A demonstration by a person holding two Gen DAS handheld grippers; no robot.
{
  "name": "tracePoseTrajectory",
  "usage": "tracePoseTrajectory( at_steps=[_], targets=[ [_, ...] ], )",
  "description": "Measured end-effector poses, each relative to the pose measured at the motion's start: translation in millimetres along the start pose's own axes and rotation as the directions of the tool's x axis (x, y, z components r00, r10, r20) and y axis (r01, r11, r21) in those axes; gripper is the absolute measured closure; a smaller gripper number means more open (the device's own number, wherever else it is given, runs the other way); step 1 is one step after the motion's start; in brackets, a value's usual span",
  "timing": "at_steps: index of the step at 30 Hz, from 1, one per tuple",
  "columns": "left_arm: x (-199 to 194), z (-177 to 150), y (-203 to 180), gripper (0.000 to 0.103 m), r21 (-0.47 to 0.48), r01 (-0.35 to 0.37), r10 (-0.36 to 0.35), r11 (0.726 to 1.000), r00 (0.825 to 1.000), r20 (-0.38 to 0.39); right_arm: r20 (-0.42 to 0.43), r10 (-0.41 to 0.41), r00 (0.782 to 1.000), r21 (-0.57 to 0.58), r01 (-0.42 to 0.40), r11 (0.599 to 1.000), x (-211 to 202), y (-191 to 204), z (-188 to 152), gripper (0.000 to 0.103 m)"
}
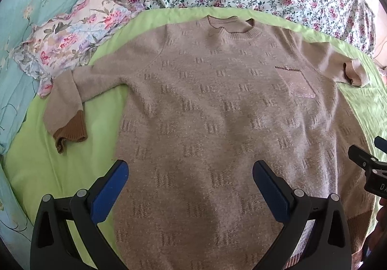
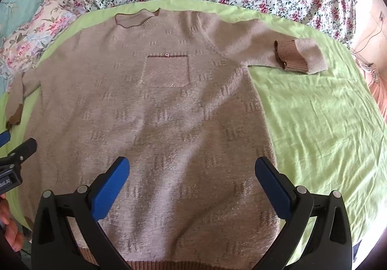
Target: Fold small clothes
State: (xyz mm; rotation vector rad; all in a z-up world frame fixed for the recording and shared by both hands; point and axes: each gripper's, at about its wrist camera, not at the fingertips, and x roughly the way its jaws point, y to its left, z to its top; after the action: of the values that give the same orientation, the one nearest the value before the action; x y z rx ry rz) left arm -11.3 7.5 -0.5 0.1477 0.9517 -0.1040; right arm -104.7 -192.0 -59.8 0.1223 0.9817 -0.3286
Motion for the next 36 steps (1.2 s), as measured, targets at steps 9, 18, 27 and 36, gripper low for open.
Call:
tracePoseTrajectory(
  at_steps=[9, 18, 27, 36],
  targets=[
    [-3.4, -0.6, 0.3, 0.000, -0.006, 0.005, -0.005, 1.000, 1.000, 0.009, -0.018, 0.011, 1.000, 0.015, -0.010, 1.000, 0.5, -3.5, 1.0, 0.000],
    [-7.7, -0.5, -1.2, 0.000, -0.013, 0.018, -0.018, 1.000, 1.000, 0.020, -0.014, 0.055, 0.998, 0.032, -0.055, 0.998, -1.2, -5.3, 0.9, 0.000],
    [-8.4, -1.3, -2.6, 0.000, -0.007, 0.015, -0.015, 1.000, 1.000, 0.021, -0.019, 0.076, 0.997, 0.035, -0.076, 0.997, -1.1, -3.0, 1.5, 0.000],
    [-8.7, -1.3, -2.2, 0.000, -0.008, 0.018, -0.018, 1.000, 1.000, 0.022, -0.021, 0.062, 0.998, 0.021, -0.062, 0.998, 0.7, -1.3, 3.3, 0.000]
  ],
)
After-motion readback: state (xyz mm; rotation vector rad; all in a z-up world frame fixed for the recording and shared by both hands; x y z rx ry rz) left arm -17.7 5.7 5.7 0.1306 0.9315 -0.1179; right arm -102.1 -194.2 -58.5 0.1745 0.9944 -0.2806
